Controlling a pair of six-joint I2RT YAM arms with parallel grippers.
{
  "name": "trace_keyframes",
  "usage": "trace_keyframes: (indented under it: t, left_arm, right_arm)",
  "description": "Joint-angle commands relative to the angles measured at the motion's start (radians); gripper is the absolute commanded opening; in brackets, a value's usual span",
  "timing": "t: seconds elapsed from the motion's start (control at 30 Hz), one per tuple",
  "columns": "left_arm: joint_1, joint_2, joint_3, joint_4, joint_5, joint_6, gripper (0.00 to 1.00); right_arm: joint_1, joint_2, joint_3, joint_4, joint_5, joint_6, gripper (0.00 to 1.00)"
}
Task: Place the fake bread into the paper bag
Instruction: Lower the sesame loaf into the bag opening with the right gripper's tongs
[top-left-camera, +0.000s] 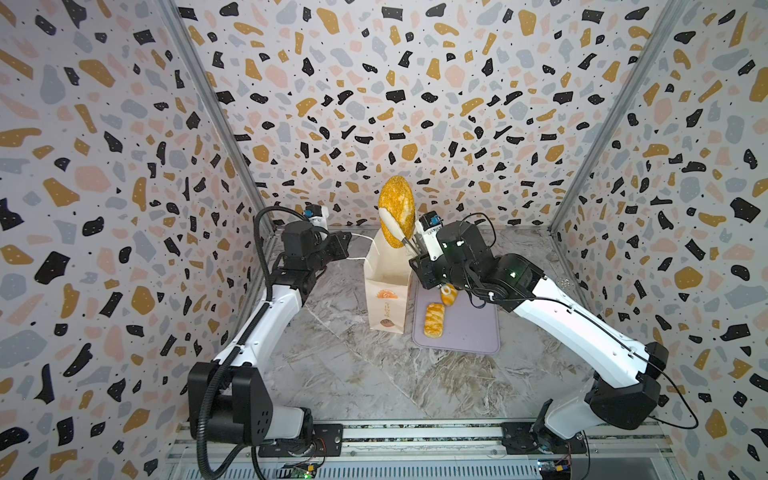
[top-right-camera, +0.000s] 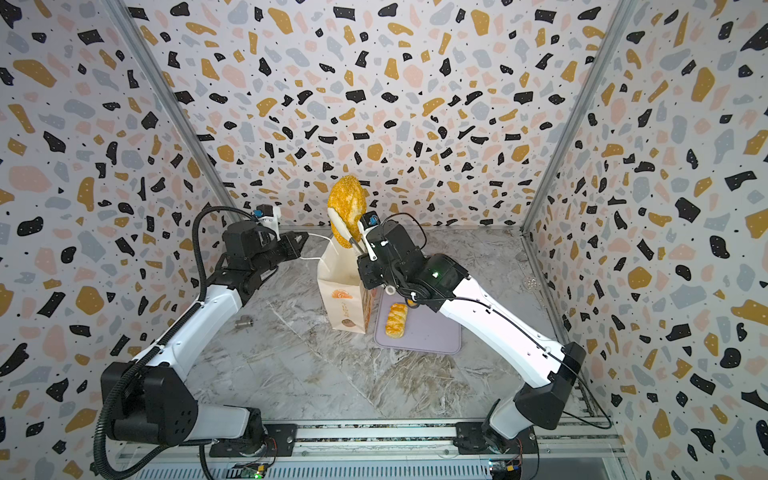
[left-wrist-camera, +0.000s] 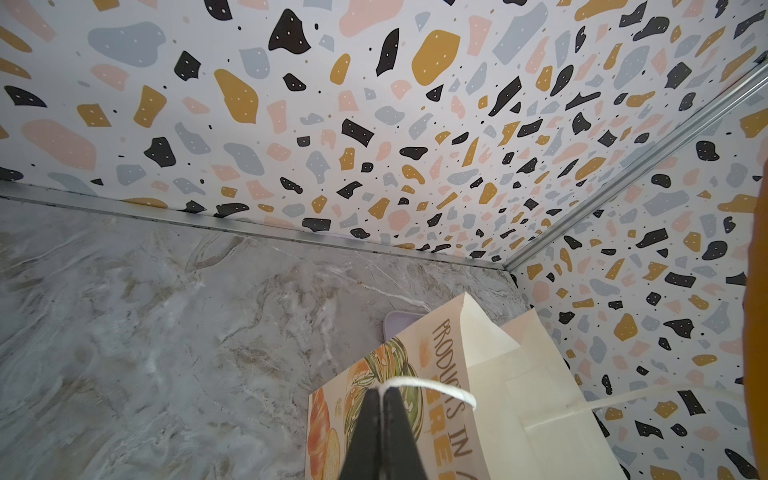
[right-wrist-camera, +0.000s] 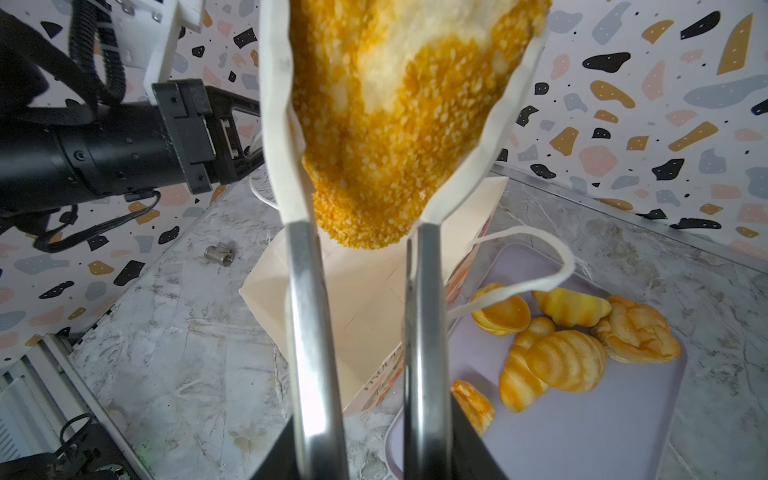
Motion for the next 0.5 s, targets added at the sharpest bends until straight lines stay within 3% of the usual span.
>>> trace_keyframes:
  t: [0.0,0.47]
  left_arm:
    - [-0.004,-0.017,-0.005,0.022,0.019,0.013,0.00]
    - [-0.004,-0.018,-0.005,0.021,0.020,0.012,0.00]
  right_arm:
    - [0.011,-0.019,-0.006,0.074,0.013,0.012,0.33]
    - [0.027,-0.020,-0.068,0.075,0.018,0.032,0.35]
